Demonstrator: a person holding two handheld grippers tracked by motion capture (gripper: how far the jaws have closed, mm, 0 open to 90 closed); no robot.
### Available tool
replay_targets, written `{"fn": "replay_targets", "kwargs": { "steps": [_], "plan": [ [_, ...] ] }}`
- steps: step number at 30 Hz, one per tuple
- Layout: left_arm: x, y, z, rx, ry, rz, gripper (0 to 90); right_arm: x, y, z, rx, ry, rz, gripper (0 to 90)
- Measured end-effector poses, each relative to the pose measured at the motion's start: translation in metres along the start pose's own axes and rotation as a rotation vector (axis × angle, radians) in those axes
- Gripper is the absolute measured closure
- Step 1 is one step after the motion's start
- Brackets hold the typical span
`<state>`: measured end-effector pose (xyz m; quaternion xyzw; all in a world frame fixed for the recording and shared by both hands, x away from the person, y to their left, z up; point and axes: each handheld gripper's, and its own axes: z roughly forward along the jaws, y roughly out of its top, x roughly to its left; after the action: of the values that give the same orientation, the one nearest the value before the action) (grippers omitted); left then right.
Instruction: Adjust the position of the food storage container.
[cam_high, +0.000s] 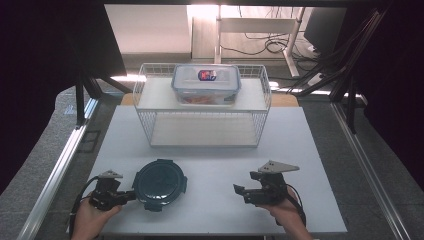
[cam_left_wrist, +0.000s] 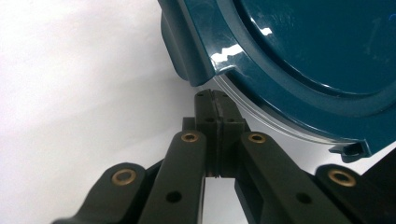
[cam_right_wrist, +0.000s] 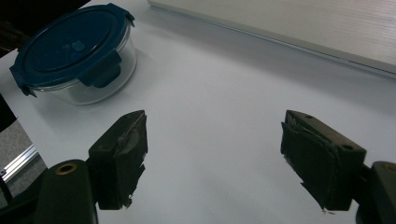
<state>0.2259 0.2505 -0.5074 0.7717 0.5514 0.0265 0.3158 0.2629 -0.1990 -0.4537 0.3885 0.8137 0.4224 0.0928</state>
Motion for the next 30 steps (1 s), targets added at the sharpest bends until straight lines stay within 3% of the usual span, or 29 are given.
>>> {"fn": "replay_targets", "kwargs": {
  "steps": [18,21,23,26,28,30],
  "plan": [
    [-0.024,0.022,0.023,0.013,-0.047,0.053,90.0,-0.001,0.0,0.0,0.001,0.007,0.008,22.4],
    [-0.021,0.02,0.023,0.0,-0.072,0.051,90.0,-0.002,-0.001,0.001,0.001,0.004,0.009,22.4],
    [-0.014,0.016,0.02,-0.025,-0.099,0.026,90.0,-0.003,-0.001,0.0,0.001,-0.001,0.009,22.4],
    [0.0,0.012,0.011,-0.04,-0.055,-0.005,90.0,-0.004,-0.001,-0.002,-0.004,-0.002,0.014,22.4],
    [0.008,0.011,0.005,-0.068,-0.049,-0.035,90.0,-0.005,-0.001,-0.002,-0.007,-0.005,0.015,22.4],
    [0.009,0.012,0.002,-0.085,-0.045,-0.04,90.0,-0.005,-0.001,-0.002,-0.005,-0.01,0.019,22.4]
  ]
}}
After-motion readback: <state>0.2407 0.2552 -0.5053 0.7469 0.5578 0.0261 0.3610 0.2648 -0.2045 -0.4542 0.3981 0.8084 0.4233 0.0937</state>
